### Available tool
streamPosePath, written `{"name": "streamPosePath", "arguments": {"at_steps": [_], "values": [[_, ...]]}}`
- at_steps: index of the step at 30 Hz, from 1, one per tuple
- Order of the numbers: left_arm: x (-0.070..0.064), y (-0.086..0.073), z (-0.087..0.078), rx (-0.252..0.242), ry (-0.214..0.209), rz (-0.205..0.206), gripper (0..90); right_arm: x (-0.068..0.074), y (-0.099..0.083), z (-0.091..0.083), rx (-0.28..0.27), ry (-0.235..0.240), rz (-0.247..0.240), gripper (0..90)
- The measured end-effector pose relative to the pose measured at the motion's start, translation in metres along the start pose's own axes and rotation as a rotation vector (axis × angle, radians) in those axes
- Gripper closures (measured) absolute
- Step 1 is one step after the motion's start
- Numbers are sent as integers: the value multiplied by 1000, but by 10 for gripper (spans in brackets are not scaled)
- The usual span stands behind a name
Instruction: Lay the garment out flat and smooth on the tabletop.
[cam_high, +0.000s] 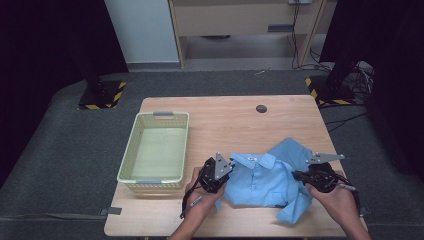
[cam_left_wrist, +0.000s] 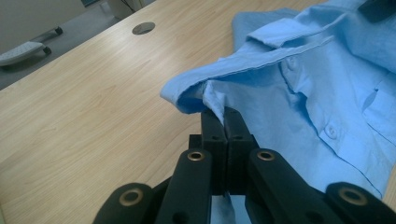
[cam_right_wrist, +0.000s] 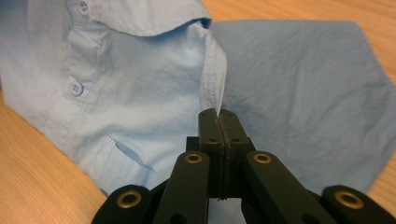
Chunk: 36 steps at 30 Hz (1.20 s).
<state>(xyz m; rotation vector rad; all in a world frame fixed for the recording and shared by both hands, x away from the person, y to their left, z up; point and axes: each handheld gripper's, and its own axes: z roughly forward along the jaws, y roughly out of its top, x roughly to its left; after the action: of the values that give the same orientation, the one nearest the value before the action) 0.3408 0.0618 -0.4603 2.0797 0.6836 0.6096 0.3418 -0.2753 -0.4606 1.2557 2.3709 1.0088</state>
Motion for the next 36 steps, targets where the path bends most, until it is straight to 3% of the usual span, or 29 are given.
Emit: {"name": "streamPosePath", "arguments": {"at_steps": [5,11,14,26,36], "values": [[2,3,-4,-16,-5,-13,897,-8,-3,-13,-29,-1,0,900],[3,8,-12,-44,-12,-20,897,-8,-2,-28,-77,10,-14,900],[6,11,-17,-72,-33,-65,897,-6,0,-36,-97,11,-26,900],[7,23,-41,-125,-33,-65,897,7,11,-77,-188,15,-84,900],[3,34,-59,-159,-39,-53,897,10,13,-99,-214,14,-114,900]]}}
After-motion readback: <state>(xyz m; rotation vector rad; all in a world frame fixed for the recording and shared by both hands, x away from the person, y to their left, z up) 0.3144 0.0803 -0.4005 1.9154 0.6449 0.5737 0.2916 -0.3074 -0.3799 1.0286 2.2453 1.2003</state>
